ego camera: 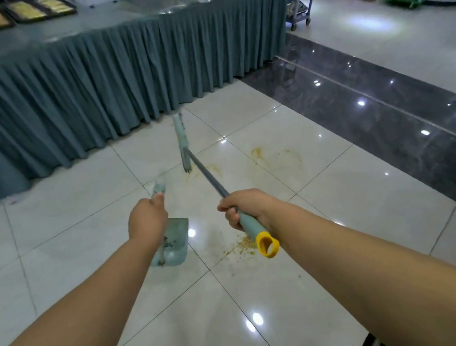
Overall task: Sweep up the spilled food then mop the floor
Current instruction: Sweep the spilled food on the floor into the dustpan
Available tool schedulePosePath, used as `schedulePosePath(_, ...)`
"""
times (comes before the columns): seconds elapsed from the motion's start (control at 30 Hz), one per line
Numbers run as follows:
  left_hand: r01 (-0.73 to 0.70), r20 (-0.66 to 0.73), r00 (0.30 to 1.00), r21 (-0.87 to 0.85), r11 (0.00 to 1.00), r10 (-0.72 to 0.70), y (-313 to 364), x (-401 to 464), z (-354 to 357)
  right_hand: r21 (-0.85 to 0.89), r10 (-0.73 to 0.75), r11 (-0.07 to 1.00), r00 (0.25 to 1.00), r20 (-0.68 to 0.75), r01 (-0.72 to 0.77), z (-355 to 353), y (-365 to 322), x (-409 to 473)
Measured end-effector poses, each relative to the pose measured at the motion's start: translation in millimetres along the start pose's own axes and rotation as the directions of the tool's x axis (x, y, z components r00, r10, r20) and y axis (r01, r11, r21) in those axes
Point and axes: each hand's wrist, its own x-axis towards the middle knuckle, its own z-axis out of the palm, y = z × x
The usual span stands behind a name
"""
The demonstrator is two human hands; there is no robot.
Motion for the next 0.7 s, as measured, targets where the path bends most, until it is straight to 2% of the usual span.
schedulePosePath(0.13,0.085,-0.038,0.995,-0.134,0.987,-0.091,-18.8,-4.6,-2.1,0.021,0.052,0.998,0.998,-0.030,-0.051,-13.0,3.2,15.5)
schedulePosePath(0.37,0.073,-0.149,0.984,-0.157,0.985,-0.097,-37.3,-13.9,7.4,0.069,0.224,0.973,0.974,-0.019,-0.222,-33.6,33.6,41.7)
schedulePosePath(0.57,0.108,-0.275,0.946,-0.230,0.967,-0.171,-55.6,-2.6,-14.6,0.066,0.291,0.954,0.957,0.018,-0.291,-23.9,61.3,70.2)
schedulePosePath(0.7,0.146,-0.360,0.896,-0.315,0.938,-0.261,-74.5,7.7,-36.6,0.050,0.359,0.930,0.930,0.074,-0.363,3.7,70.9,92.2)
